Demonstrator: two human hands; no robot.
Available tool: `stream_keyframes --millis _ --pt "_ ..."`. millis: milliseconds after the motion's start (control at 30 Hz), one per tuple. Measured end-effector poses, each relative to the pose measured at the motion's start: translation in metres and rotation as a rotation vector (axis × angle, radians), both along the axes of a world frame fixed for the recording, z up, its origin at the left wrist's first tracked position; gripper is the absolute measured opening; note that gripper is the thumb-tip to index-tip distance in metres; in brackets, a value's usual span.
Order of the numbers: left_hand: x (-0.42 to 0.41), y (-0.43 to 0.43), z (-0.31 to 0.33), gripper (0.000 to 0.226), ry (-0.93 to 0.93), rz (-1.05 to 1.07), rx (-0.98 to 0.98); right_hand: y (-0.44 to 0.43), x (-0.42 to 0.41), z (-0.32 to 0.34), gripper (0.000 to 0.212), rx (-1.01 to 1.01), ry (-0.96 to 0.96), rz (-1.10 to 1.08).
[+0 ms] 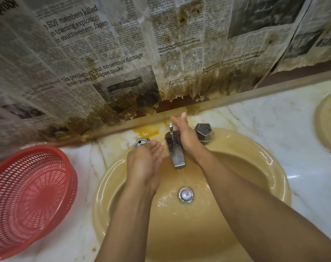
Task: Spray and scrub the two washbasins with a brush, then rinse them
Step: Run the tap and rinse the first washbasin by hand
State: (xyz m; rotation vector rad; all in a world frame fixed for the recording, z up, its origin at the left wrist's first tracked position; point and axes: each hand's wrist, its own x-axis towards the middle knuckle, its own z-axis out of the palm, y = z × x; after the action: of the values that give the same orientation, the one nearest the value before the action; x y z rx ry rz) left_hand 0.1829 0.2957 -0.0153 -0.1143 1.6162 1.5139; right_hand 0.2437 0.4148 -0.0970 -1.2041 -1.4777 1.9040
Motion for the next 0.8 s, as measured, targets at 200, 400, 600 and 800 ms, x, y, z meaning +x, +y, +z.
stream_keyframes --millis 200,400,600,800 --pt "0.021 -0.019 -0.070 0.039 -0.370 0.013 -0.068 -0.040 0.024 -0.026 0.082 -0.024 0.142 -0.051" --pt "0.034 -0.006 -0.088 0.038 -0.700 0.031 -0.031 0.001 0.000 -0.007 0.105 0.087 -0.194 0.155" --pt "0.031 0.002 -0.085 0.039 -0.824 0.172 -0.018 0.003 0.006 -0.009 0.085 0.039 -0.127 0.062" --pt "0.021 -0.006 -0.077 0.033 -0.780 0.264 0.001 -0.034 0.048 -0.028 0.082 -0.044 0.118 -0.169"
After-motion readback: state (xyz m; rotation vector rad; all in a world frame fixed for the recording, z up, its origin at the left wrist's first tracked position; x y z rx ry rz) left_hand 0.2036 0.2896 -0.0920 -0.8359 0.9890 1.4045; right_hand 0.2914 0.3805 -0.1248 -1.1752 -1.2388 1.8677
